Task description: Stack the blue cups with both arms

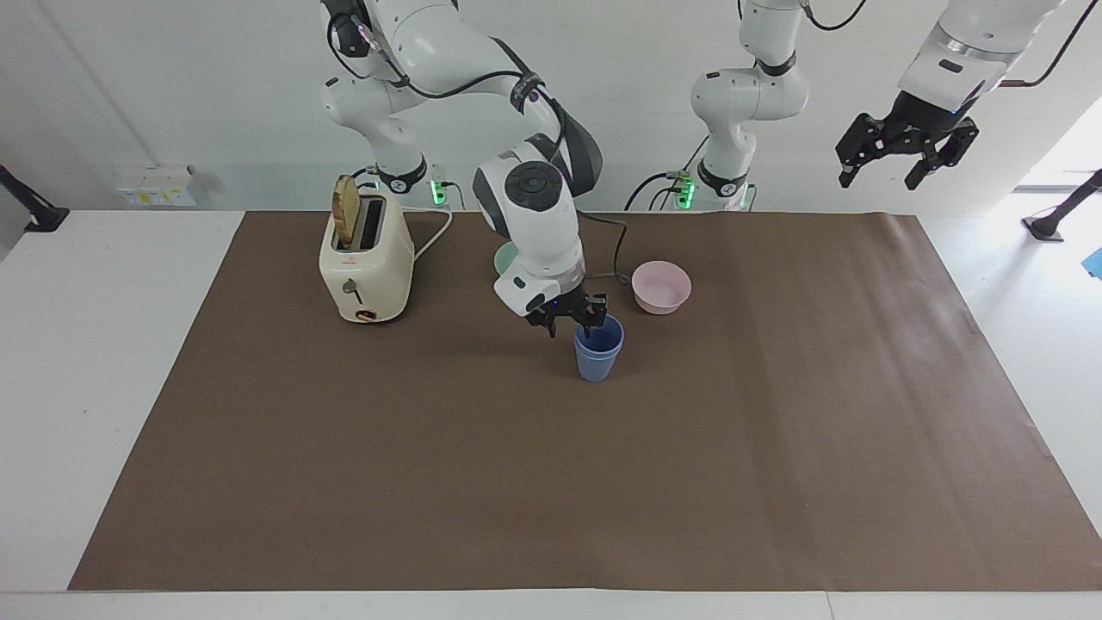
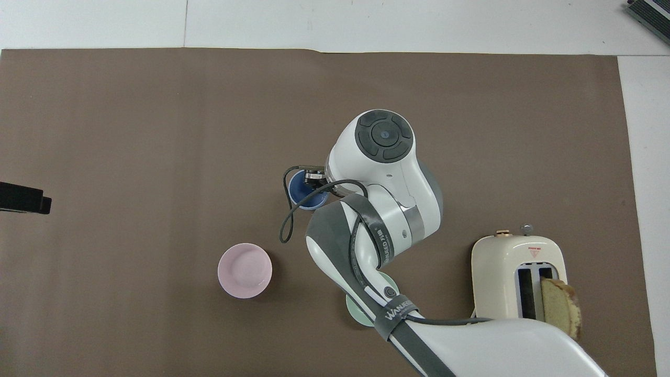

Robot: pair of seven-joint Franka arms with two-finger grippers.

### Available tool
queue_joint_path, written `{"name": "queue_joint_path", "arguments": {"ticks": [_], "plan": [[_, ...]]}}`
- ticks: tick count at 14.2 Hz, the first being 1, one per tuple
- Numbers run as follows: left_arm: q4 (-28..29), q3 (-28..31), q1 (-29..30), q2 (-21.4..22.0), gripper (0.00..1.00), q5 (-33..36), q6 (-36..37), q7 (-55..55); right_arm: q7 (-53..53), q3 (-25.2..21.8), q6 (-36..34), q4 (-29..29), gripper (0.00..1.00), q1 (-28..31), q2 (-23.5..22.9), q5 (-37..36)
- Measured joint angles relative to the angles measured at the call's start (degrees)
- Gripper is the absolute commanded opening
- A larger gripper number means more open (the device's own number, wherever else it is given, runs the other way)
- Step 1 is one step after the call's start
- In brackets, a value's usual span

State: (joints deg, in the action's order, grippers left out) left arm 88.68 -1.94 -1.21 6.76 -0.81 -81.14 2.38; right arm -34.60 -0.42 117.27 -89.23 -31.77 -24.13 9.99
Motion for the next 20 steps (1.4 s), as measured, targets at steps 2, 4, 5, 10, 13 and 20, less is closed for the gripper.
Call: {"name": "queue_joint_path", "arguments": {"ticks": [2, 4, 5, 10, 13, 20], "plan": [[0.0, 0.0, 0.0, 0.0, 1.0, 0.0, 0.0, 0.0, 0.0, -0.3, -2.1, 1.7, 1.0, 0.0, 0.6, 0.0], [0.0, 0.0, 0.0, 0.0, 1.0, 0.0, 0.0, 0.0, 0.0, -1.2, -5.8, 3.6, 1.0, 0.6, 2.3, 0.0], [0.0, 0.0, 0.0, 0.0, 1.0, 0.0, 0.0, 0.0, 0.0, -1.5, -7.2, 4.1, 1.0, 1.6, 3.7, 0.0], [0.0, 0.0, 0.0, 0.0, 1.0, 0.0, 0.0, 0.0, 6.7, -1.9, -16.2, 4.9, 1.0, 9.4, 11.8, -0.1], [0.0, 0.0, 0.0, 0.0, 1.0, 0.0, 0.0, 0.0, 17.5, -2.2, -23.3, 5.0, 1.0, 16.7, 16.6, -0.3], [0.0, 0.0, 0.0, 0.0, 1.0, 0.0, 0.0, 0.0, 23.4, -2.1, -29.8, 5.0, 1.0, 20.9, 21.1, -8.0]]}}
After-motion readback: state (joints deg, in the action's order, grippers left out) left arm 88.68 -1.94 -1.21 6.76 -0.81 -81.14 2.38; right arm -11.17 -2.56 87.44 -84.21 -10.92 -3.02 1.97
